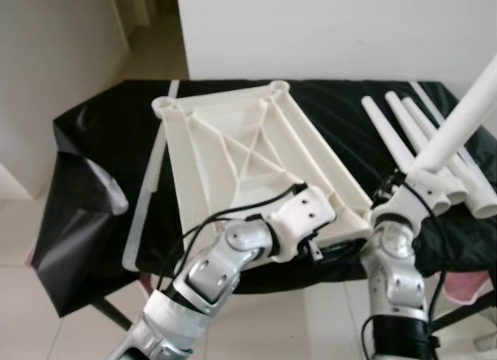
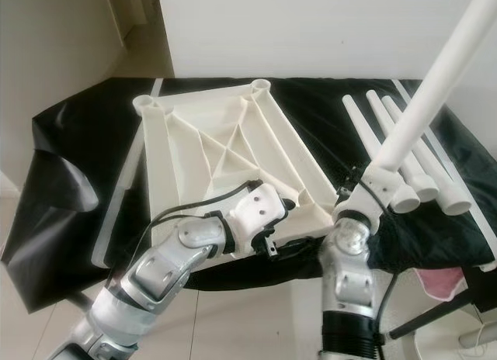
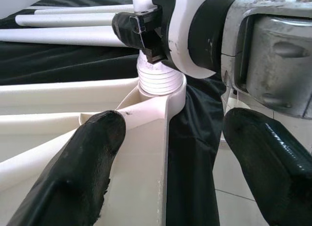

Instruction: Building children table

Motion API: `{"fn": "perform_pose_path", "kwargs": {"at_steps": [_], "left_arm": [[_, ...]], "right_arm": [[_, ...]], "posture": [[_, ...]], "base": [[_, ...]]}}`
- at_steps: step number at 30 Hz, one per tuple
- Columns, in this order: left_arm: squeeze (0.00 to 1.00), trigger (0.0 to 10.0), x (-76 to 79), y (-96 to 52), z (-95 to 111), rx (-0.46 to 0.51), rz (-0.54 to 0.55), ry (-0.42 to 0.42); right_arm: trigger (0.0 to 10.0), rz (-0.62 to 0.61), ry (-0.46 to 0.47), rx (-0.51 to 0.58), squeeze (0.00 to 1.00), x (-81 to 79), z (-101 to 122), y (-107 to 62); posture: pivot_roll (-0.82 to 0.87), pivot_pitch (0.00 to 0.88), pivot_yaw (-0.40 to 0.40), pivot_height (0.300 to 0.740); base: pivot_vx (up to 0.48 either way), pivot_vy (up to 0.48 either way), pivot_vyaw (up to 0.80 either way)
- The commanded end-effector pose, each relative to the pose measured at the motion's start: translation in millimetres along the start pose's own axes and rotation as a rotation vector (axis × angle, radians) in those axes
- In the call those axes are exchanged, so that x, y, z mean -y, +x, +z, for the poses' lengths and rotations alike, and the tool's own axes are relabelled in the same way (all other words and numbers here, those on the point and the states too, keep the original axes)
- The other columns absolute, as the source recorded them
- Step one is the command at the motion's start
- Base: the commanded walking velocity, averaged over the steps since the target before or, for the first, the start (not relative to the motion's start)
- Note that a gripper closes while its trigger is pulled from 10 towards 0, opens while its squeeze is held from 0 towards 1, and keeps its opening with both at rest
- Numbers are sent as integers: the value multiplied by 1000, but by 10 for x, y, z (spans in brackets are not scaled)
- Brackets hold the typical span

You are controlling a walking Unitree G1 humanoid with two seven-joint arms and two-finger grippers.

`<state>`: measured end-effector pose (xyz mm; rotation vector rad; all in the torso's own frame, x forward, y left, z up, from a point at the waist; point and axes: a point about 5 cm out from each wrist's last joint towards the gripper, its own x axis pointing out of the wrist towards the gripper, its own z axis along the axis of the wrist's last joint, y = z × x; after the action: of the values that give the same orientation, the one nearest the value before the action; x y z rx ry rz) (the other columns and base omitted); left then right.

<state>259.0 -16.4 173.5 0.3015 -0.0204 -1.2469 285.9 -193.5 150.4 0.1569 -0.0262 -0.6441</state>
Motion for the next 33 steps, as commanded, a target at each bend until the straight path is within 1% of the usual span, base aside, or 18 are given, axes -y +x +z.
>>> {"fn": "perform_pose_path", "kwargs": {"at_steps": [1, 4, 6, 7, 8, 10, 16, 17, 18, 22, 23, 24, 25, 26, 28, 29, 30, 33], "left_arm": [[0, 10000, -24, -24, 17, -1, 41, 14], [0, 10000, -25, -26, 17, -1, 40, 16], [0, 10000, -40, -32, 21, -4, 43, 21], [0, 10000, -44, -34, 22, -5, 45, 22], [0, 10000, -49, -37, 23, -5, 47, 24], [0, 10000, -55, -38, 24, -6, 49, 27], [0, 10000, -66, -35, 36, -3, 52, 33], [0, 10000, -67, -35, 37, -3, 52, 34], [0, 10000, -70, -36, 38, -3, 53, 36], [0, 10000, -75, -40, 40, -3, 54, 41], [0, 10000, -75, -43, 41, -3, 54, 41], [0, 10000, -75, -43, 41, -3, 54, 41], [0, 10000, -81, -44, 47, -3, 53, 43], [0, 10000, -84, -45, 49, -3, 53, 43], [0, 10000, -86, -45, 50, -3, 53, 43], [0, 10000, -86, -44, 48, -4, 53, 44], [0, 10000, -81, -37, 46, -4, 53, 50], [0, 10000, -73, -34, 45, -4, 50, 55]], "right_arm": [[10000, -35, 17, -139, 0, 44, -220, -43], [10000, -21, 10, -147, 0, 26, -221, -52], [10000, -5, 1, -112, 0, 2, -157, -53], [10000, 9, 17, -88, 0, -3, -119, -51], [10000, 25, 28, -43, 1000, 5, -51, -44], [10000, 49, 34, 16, 1000, 26, 39, -27], [10000, 130, 34, 99, 1000, 83, 190, 53], [10000, 138, 29, 108, 631, 88, 207, 59], [10000, 189, 38, 104, 0, 100, 217, 78], [10000, 290, 38, 97, 0, 135, 225, 102], [10000, 328, 19, 98, 0, 151, 214, 104], [10000, 328, 19, 98, 0, 151, 214, 104], [10000, 413, -13, 82, 0, 165, 181, 112], [10000, 450, -26, 71, 0, 168, 163, 114], [10000, 472, -32, 63, 0, 169, 152, 115], [10000, 557, -68, 64, 0, 169, 131, 109], [10000, 683, -105, 35, 0, 179, 74, 101], [10000, 729, -133, 34, 0, 193, 57, 108]], "posture": [[-96, 0, -5, 740], [-96, 0, -5, 740], [-93, 0, -6, 740], [-92, 0, -7, 740], [-92, 0, -6, 740], [-91, 0, -9, 740], [-88, 0, -12, 740], [-88, 0, -12, 740], [-88, 0, -11, 740], [-88, 0, -9, 740], [-91, 0, -5, 740], [-91, 0, -5, 740], [-92, 6, -3, 740], [-92, 6, -3, 740], [-92, 6, -3, 740], [-95, 14, 2, 740], [-95, 15, 3, 740], [-95, 16, 4, 740]], "base": [[0, 0, 0], [0, 0, 0], [0, 0, 0], [0, 0, 0], [0, 0, 0], [0, 0, 0], [0, 0, 0], [0, 0, 0], [0, 0, 0], [0, 0, 0], [0, 0, 0], [0, 0, 0], [0, 0, 0], [0, 0, 0], [0, 0, 0], [0, 0, 0], [0, 0, 0], [0, 0, 0]]}}
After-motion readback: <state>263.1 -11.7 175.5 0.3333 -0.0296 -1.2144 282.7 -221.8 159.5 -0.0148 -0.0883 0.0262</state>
